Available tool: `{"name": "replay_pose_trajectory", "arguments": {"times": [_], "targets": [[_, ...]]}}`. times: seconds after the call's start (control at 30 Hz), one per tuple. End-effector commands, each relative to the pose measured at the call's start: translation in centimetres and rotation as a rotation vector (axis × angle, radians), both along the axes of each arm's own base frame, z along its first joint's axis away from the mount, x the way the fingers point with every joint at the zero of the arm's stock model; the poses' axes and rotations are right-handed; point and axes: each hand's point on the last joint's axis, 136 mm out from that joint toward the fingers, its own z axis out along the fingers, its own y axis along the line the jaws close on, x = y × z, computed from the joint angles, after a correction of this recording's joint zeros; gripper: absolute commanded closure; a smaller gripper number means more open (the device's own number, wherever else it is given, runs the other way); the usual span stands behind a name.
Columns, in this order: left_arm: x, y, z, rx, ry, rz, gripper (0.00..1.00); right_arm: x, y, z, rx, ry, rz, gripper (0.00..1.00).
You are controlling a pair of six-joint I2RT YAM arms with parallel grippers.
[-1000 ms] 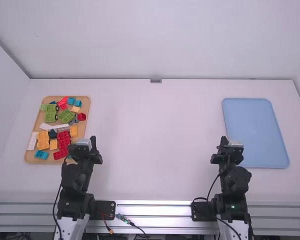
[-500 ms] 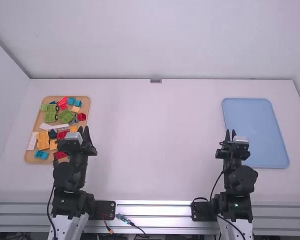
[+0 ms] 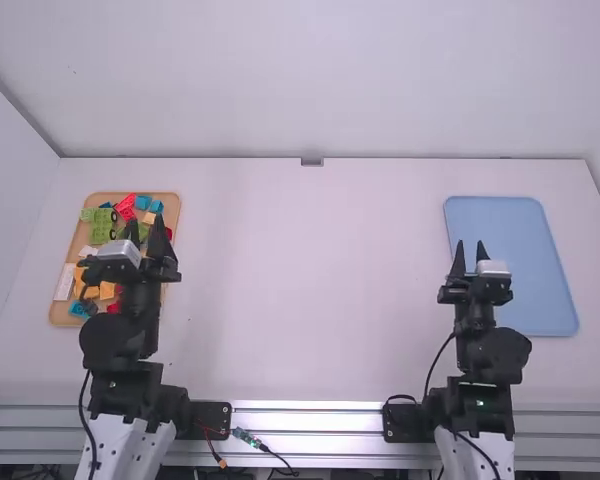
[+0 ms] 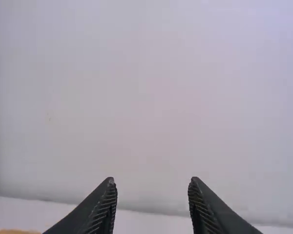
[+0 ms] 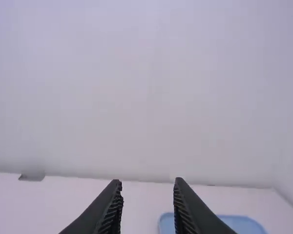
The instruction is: Assemble lego blocks to make yellow taxi
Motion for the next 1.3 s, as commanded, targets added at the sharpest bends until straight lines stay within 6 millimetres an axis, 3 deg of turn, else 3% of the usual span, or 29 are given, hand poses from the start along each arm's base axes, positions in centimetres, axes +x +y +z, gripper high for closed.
{"name": "replay_pose_trajectory", "arguments": {"times": [0.0, 0.13, 0.37, 0.73, 1.0, 1.03, 1.27], "targets": [[0.7, 0.0, 0.3, -0.06, 0.01, -0.011, 0.54, -0.2, 0.0, 3.2, 0.056, -0.066, 0.006, 0.68], [2.3, 0.0, -1.3, -0.071, 0.101, -0.01, 0.47, 0.0, 0.2, 5.5, 0.104, -0.109, 0.027, 0.63], [4.7, 0.0, -2.0, -0.074, 0.239, -0.001, 0.33, 1.8, 0.2, 5.5, 0.136, 0.002, 0.027, 0.51], [7.3, 0.8, -9.0, -0.106, 0.536, 0.068, 0.15, 5.1, 0.0, 4.9, 0.127, 0.209, 0.01, 0.31], [8.6, 0.6, -11.3, -0.102, 0.604, 0.066, 0.07, 7.7, -0.5, 8.2, 0.182, 0.182, 0.003, 0.17], [8.7, 0.6, -11.6, -0.107, 0.611, 0.066, 0.01, 8.3, -0.6, 7.2, 0.199, 0.214, -0.001, 0.14], [8.6, 0.7, -11.3, -0.171, 0.615, 0.072, 0.01, 10.9, 0.2, 3.6, 0.176, 0.332, 0.01, 0.02]]}}
